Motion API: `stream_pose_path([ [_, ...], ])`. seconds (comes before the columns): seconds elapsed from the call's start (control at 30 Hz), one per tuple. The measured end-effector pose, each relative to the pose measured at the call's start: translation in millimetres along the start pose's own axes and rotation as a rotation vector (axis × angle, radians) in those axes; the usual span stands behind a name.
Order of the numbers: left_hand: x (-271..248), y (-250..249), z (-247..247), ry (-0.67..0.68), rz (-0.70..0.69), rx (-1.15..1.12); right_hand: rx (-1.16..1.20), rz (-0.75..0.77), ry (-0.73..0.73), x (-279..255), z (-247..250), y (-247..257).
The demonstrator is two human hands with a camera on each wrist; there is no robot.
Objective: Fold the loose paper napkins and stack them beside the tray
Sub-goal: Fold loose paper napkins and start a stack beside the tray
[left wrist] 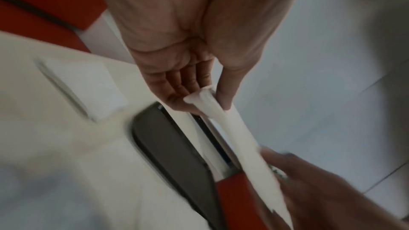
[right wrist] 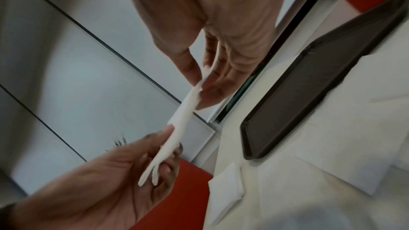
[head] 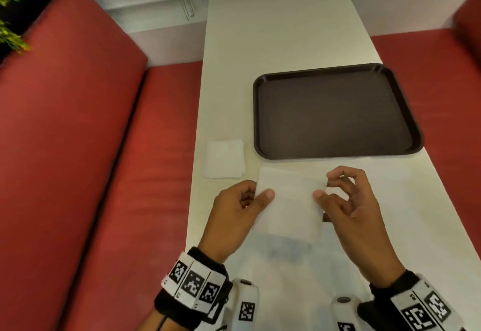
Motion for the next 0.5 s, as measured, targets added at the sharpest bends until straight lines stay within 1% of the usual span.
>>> stream_pose_path([
  [0.1,47.2,15.5,38.8,-0.101,0.018,0.077,-0.016,-0.067,-0.061,5.5,5.3,-13.1],
  [0.2,99.1,42.1,79.6,-0.199,0.047,0.166,-0.063,-0.114,-0.126,8.6,21.3,-26.4],
  [0.3,136.8,67.2,104.7,-0.248,0.105,0.285,-0.098,-0.151,-0.181,7.0,39.7,-41.0],
  [0.4,153.9,90.4,115.4,-0.257,0.175,0.446,-0.148,-0.168,-0.194,0.8,49.7,-52.7],
  [0.5,151.4,103.9,112.7,-0.252,0.262,0.564,-0.208,-0.19,-0.194,-4.7,53.5,-61.4],
])
Point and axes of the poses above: each hand's wrist, its own x-axis towards the middle knuckle, its own z-axis out of the back of the hand, y = z × x, the point moved 7 cm from there along x, towards the middle knuckle, and after that the axes turned 6 degrees about x, right-handed, at the moved point
